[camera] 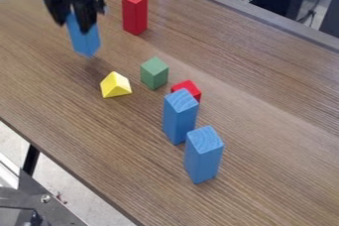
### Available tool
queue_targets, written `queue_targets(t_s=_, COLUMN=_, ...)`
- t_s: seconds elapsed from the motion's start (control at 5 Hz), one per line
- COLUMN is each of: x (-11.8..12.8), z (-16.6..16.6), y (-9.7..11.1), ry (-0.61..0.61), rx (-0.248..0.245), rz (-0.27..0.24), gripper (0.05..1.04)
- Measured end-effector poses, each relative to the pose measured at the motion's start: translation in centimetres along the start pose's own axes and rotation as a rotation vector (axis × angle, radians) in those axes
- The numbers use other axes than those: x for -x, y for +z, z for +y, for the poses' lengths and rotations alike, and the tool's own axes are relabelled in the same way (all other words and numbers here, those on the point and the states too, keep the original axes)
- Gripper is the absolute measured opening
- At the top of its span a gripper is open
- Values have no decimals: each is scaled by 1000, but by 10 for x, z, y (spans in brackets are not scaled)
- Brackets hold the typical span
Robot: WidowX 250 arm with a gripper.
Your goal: Move the blue block next to the red block
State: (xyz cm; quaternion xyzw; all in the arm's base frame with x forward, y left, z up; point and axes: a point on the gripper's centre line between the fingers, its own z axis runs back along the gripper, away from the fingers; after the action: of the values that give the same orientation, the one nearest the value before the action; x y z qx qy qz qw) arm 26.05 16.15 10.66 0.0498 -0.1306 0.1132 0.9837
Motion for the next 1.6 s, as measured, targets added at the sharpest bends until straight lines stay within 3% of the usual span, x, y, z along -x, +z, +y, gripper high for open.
queue_targets(t_s=0.2, x=-35, z=0, y=28, ry=-74, rx=14, rz=-68, gripper=521)
queue_targets(t_s=0.6, x=-75, z=-29, y=54, ry=-138, rx=145, rz=-106, gripper=521)
queue_targets(t_s=0.8, x=-81, z=-50, y=49, ry=-188, rx=207, rz=-92, gripper=521)
queue_targets(t_s=1.0, x=-81, z=-62, y=35, ry=-213, rx=230, rz=-55, gripper=521)
queue_targets(t_s=1.4, x=-83, z=-69, y=10, ry=-260, rx=193, rz=-15, gripper=521)
queue_targets(t_s=1.6, x=-86, z=-71, y=3, ry=-287, rx=162, rz=-21, gripper=521)
